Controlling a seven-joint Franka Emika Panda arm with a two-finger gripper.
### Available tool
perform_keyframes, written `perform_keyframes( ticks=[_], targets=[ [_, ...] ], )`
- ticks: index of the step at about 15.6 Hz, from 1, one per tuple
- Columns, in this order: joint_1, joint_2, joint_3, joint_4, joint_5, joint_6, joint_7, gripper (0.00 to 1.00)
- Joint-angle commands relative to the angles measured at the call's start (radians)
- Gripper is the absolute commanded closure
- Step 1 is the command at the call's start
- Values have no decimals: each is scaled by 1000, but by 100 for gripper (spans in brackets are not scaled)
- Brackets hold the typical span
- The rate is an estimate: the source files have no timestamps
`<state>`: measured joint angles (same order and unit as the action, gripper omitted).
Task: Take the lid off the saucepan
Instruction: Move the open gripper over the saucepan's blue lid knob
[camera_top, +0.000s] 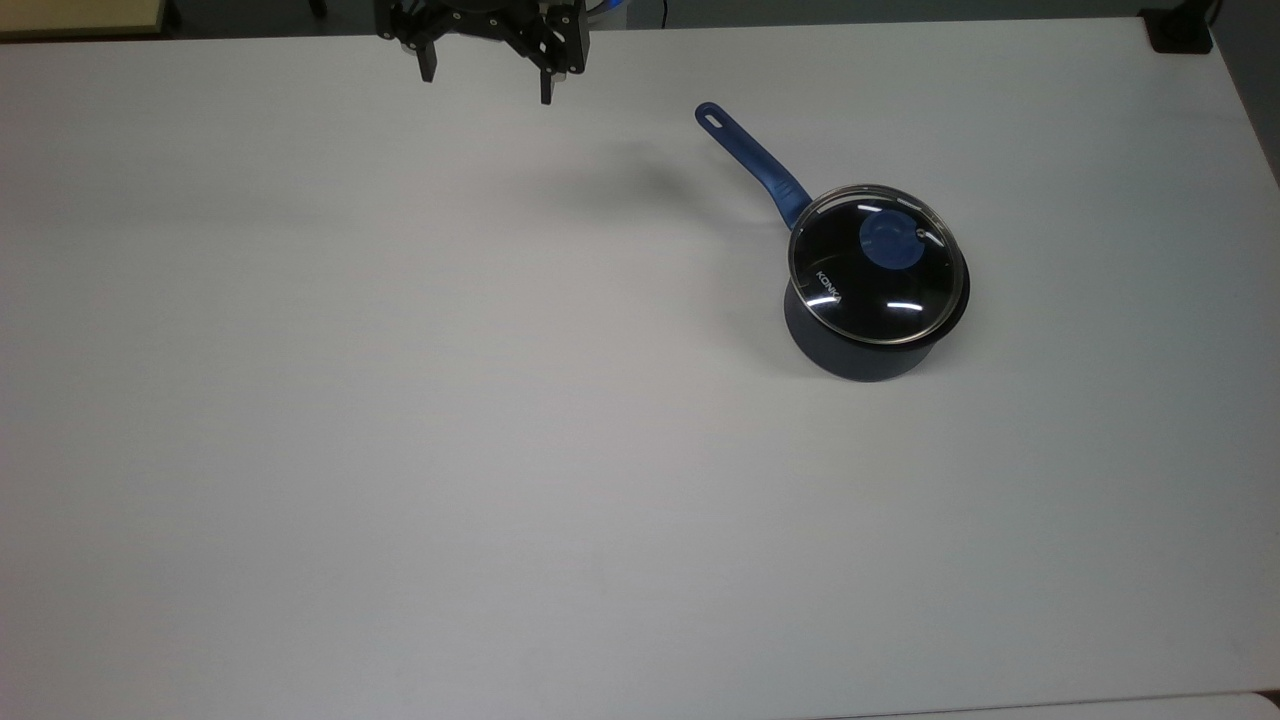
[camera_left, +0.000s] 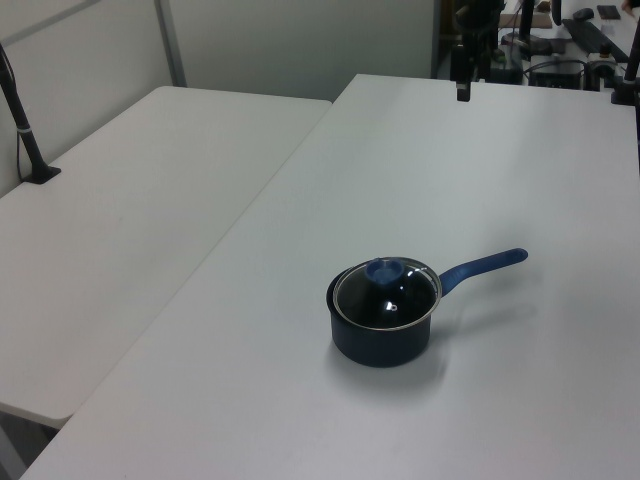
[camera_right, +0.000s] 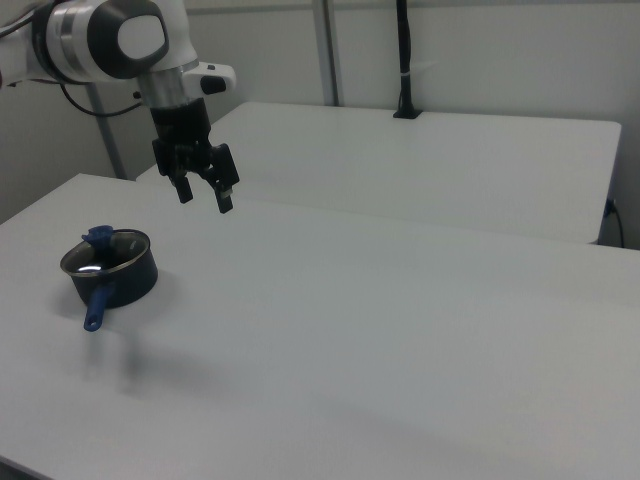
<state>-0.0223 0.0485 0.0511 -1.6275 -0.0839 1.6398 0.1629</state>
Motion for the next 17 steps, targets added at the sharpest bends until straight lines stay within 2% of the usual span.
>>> perform_keyframes(
  ticks=[1,7,14,17],
  targets=[
    [28,1,-7,-21,-27,44,-16,0],
    [53,11,-4,-29,-27,61,-23,0],
    [238,91,-4,26,25,181,-5,0],
    [330,146,-4,35,84,239,-5,0]
  ],
)
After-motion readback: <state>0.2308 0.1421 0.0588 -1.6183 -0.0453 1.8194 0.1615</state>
